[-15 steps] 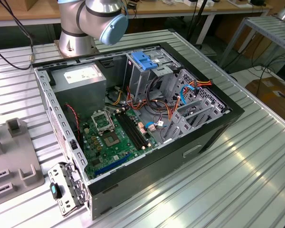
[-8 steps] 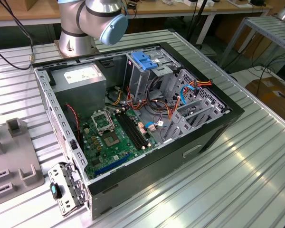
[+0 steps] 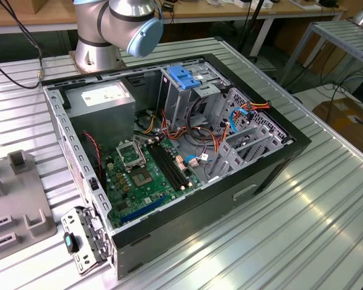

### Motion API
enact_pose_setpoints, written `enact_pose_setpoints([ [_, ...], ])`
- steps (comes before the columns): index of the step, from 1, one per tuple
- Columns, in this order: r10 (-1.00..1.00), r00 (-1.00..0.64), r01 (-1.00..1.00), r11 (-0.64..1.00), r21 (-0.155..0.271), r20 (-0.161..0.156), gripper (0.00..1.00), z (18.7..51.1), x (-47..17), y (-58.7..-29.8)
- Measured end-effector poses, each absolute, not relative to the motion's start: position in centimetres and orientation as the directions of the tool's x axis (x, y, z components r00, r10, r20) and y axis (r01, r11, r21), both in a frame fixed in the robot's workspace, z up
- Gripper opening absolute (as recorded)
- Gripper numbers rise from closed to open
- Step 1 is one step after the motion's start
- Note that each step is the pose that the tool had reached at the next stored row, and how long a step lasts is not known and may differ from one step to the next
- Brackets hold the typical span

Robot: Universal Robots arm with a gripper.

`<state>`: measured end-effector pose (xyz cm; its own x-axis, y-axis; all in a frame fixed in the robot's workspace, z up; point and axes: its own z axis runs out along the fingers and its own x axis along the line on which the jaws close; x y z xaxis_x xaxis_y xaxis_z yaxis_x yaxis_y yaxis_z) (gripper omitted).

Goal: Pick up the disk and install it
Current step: 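Pick up the disk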

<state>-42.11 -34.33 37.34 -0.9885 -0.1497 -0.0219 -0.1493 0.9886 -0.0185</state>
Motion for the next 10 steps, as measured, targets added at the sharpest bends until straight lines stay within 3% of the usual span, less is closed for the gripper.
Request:
enact_pose_setpoints([
  [10, -0.292, -0.956, -0.292, 0.956, -0.019, -0.022, 0.11, 37.32, -42.12, -34.33],
])
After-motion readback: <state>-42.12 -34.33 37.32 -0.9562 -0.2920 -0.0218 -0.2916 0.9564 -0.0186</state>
